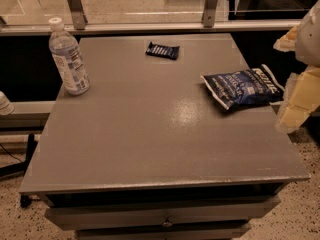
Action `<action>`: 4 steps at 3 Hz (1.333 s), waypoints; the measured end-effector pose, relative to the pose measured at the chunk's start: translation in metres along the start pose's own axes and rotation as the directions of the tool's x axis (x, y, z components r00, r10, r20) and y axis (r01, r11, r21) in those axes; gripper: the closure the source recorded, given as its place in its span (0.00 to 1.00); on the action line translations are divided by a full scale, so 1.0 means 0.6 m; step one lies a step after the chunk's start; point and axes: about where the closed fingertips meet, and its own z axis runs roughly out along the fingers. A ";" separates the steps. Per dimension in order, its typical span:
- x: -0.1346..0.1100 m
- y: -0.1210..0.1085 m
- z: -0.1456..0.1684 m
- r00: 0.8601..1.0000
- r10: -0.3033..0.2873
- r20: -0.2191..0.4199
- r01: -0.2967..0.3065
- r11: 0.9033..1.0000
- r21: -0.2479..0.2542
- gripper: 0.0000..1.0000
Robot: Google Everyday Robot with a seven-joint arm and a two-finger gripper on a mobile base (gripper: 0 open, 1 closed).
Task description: Knock blue plastic bottle over
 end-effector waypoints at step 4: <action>-0.156 0.042 0.143 0.918 0.119 0.378 -0.076 0.989 -0.126 0.00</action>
Offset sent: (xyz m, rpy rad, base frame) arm 0.0045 0.0112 -0.0136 0.1582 -0.0031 0.0006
